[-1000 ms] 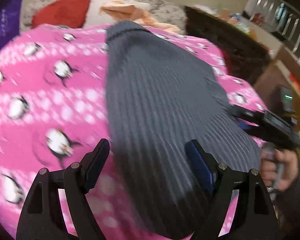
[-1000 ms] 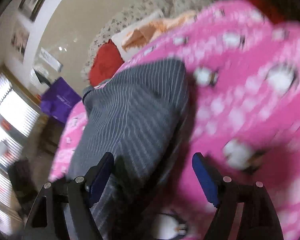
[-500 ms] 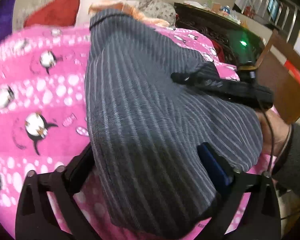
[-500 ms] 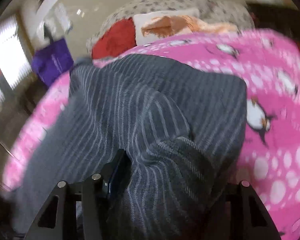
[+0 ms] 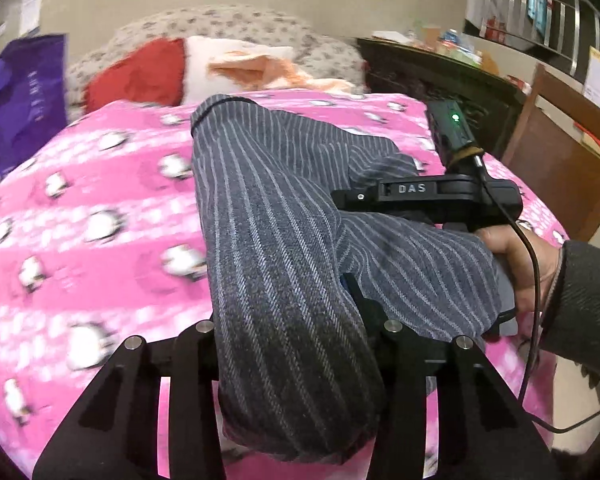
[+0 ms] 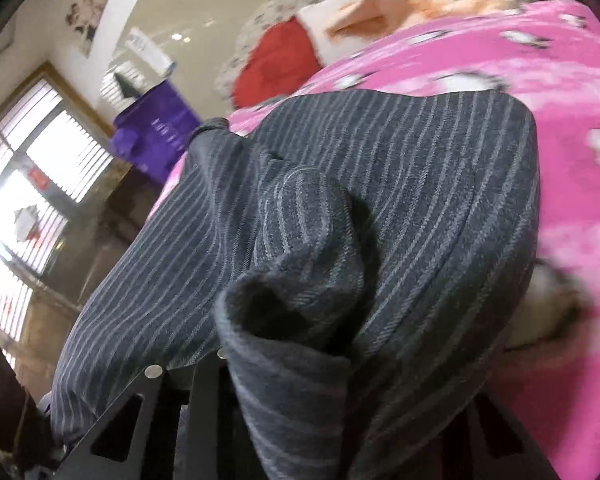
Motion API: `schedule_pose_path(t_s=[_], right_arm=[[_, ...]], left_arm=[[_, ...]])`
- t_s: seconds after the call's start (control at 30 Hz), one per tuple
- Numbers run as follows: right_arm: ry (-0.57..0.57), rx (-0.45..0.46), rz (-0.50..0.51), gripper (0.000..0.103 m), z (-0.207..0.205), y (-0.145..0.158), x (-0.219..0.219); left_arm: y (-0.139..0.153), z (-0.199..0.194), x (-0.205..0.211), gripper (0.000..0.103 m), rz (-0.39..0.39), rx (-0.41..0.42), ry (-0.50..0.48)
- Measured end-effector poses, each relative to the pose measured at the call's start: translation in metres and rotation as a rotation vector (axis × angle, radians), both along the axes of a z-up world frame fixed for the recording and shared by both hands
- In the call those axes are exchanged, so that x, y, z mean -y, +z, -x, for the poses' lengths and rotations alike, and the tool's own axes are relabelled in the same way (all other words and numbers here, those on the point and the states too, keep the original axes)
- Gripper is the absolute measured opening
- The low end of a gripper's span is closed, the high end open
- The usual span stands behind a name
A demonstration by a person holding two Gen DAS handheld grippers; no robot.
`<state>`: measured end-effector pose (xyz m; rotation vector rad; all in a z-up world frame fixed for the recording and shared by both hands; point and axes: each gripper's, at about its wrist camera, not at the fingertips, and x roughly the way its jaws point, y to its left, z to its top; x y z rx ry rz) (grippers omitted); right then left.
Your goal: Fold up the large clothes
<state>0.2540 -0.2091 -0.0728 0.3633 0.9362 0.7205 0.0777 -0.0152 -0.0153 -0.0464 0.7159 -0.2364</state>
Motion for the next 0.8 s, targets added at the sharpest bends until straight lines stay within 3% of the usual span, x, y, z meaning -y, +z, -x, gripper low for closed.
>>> schedule_pose_path(t_s=[0.13, 0.23, 0.37, 0.5, 0.63, 0.8], right_arm=[[0.058, 0.018, -0.01, 0.03, 0.007, 0.0, -0.065], [0.052, 0.045, 0.047, 0.032, 0.01, 0.001, -0.095], [0.034, 0.017, 0.09, 0.042, 0.013, 0.005, -0.087], [0.022, 0.018, 0.151, 0.043, 0.025, 0.027, -0.076], [-0.023, 0.105, 0.23, 0.043, 0.062, 0.07, -0.056], [-0.106, 0.222, 0.396, 0.045, 0.13, 0.112, -0.054]], left_arm=[[-0.005, 0.013, -0.054, 0.041, 0.007, -0.015, 0.102], [-0.02, 0.015, -0.074, 0.048, 0.044, -0.062, 0.114], [-0.029, 0.019, -0.074, 0.065, 0.041, -0.075, 0.127], [-0.029, 0.022, -0.074, 0.066, 0.057, -0.086, 0.154], [-0.03, 0.028, -0.081, 0.073, 0.084, -0.11, 0.215], [-0.018, 0.039, -0.076, 0.074, 0.063, -0.143, 0.264]])
